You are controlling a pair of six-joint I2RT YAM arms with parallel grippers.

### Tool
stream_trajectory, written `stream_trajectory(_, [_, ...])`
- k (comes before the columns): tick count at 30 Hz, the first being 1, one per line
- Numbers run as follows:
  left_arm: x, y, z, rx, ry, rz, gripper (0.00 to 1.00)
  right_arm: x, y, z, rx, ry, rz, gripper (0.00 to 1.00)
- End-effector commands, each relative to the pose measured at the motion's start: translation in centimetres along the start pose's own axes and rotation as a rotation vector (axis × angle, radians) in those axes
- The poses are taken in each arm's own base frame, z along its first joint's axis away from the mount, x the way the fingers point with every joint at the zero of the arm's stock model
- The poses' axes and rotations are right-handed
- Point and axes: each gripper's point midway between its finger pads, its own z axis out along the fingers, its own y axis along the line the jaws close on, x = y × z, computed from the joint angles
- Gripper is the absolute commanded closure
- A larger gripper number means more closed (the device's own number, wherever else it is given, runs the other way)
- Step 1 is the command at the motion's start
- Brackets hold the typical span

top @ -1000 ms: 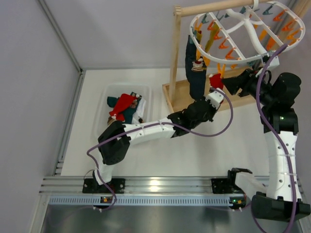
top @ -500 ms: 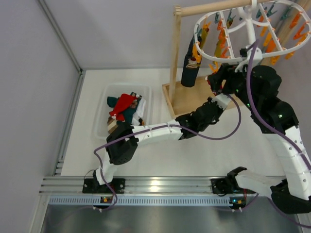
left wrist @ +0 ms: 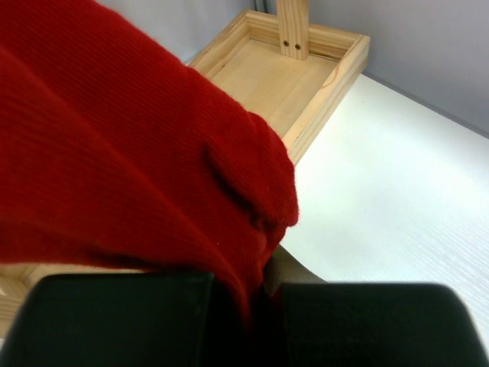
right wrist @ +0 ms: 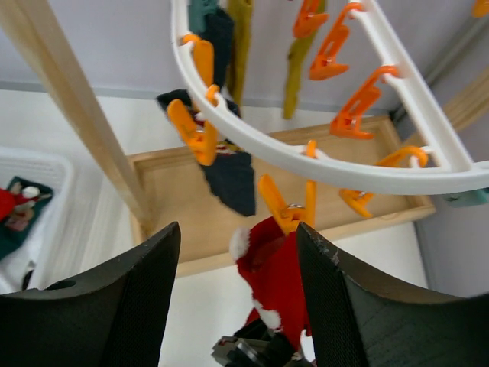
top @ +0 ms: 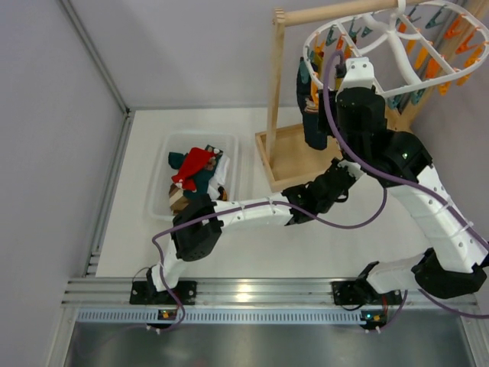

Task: Remove the socks clipped to the hanger

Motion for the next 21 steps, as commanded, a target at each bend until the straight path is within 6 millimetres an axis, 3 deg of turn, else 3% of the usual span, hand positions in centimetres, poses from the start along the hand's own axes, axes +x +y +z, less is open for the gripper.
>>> stream_trajectory(1, [-3.0, 0.1, 0.0, -0.022, -0.073, -0.017, 1.00, -1.6, -3.2, -1.0, 0.153, -0.017, -0.073, 0.41])
stream_trajectory(21, [-4.1, -1.1, -0.8, -0.011, -0.092, -0.004, 1.00, -0.1, -5.0, 1.9, 0.317, 0.023, -0.161, 0.50])
